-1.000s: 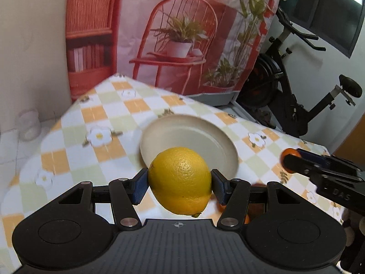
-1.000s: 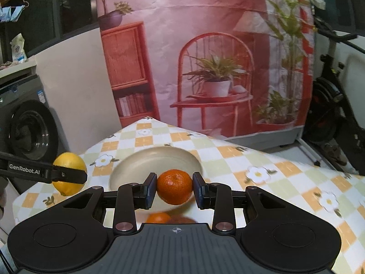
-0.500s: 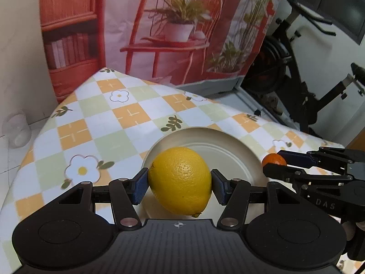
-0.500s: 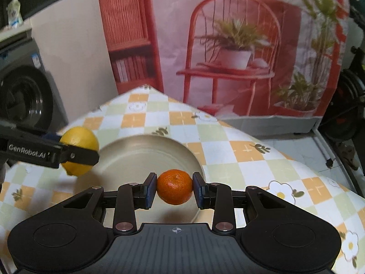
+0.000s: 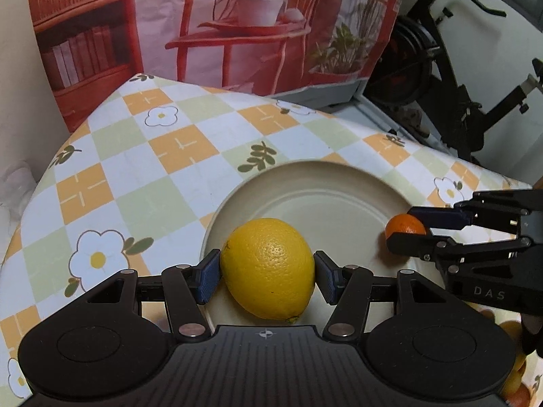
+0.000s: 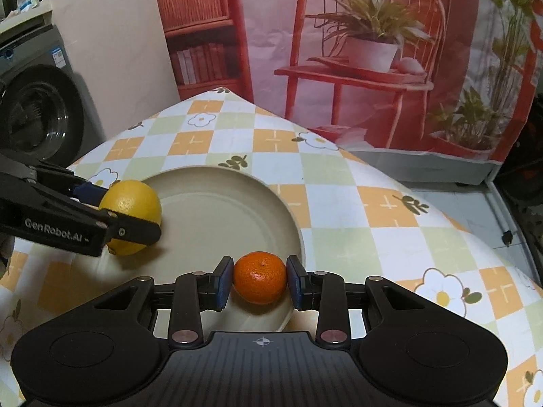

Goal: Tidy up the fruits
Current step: 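Lower lemon onto the beige plate with left tool while right tool places tangerine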

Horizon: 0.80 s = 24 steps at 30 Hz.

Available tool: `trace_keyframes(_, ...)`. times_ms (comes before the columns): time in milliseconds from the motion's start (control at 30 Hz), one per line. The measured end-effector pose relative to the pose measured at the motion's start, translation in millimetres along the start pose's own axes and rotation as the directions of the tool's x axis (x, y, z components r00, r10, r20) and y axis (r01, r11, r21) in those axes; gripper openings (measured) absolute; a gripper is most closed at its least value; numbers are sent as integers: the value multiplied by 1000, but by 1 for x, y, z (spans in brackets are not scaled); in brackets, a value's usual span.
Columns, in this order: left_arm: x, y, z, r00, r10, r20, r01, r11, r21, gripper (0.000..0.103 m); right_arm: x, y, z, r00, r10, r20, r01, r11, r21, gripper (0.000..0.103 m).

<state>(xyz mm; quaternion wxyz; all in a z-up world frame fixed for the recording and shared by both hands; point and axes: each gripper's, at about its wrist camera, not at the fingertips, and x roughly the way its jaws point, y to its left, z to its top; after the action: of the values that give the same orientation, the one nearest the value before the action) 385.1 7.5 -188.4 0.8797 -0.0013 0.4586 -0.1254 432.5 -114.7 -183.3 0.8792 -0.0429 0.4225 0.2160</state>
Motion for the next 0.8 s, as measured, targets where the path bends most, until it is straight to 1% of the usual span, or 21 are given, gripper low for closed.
trace_keyframes(67,-1,0,-1,1000,2,0,-2,1000,0,61,2,0,0,1000,2,-15,-2,1000,0,32)
trace_keyframes(167,-1,-1,0,1000,7,5,-7,1000,1,61,0,3,0,1000,-16,-16,16,1000,-2,32)
trace_keyframes(300,-3,-3,-1,999,26,26,-26,1000,1,61,-6,5,2,1000,-31,-1,31,999,27,37)
trace_keyframes(433,-18,-3,-3,998,41,57,-40,999,-9,62,-22,9,0,999,-45,20,44,998,46,41)
trace_keyframes(533,-37,-6,-3,994,64,89,-62,998,-24,62,-44,10,-5,997,-58,55,54,995,79,41)
trace_keyframes(633,-62,-13,-6,989,76,130,-74,997,-19,62,-71,9,-14,993,-71,95,57,989,139,41)
trace_keyframes(800,-106,-29,-23,976,76,202,-76,997,-3,62,-120,12,-41,983,-107,146,70,969,239,41)
